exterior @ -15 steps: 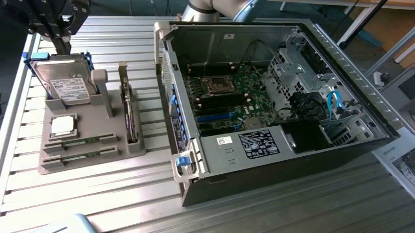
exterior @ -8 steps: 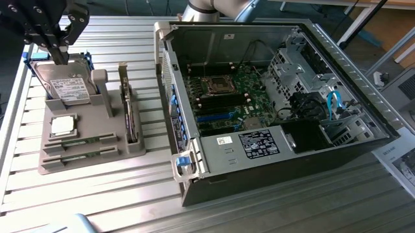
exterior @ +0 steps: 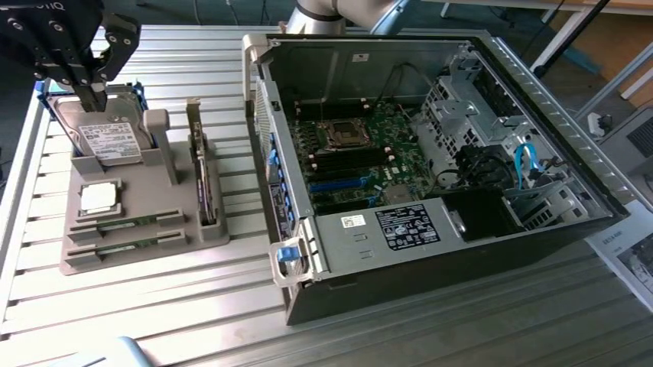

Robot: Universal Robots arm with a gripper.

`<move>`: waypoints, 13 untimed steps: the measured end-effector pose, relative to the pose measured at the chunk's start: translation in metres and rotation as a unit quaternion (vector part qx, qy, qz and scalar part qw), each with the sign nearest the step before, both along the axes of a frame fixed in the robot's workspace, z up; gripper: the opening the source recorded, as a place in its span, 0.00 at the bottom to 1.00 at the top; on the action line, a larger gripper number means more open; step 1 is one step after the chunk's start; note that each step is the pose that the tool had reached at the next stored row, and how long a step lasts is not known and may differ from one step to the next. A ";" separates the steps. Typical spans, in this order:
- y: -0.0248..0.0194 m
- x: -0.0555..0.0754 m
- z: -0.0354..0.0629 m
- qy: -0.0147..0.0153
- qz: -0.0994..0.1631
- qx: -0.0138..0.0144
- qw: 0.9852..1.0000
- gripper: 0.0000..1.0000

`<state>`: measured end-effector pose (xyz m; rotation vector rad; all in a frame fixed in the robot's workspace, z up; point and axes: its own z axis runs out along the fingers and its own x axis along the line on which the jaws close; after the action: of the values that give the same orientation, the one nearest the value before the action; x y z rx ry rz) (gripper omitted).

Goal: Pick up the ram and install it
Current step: 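Pick up the ram and move it above insertion slot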

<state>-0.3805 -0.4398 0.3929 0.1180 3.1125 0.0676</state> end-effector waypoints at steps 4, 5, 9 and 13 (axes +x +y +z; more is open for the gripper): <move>0.0000 0.000 0.0000 0.000 0.000 0.000 1.000 0.10; 0.0000 0.000 0.0000 0.000 0.000 0.000 1.000 0.10; 0.0000 0.000 0.0000 0.000 0.001 0.000 1.000 0.10; -0.0001 0.000 0.0000 0.000 0.024 0.000 1.000 0.10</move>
<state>-0.3805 -0.4399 0.3929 0.0448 3.1155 0.0683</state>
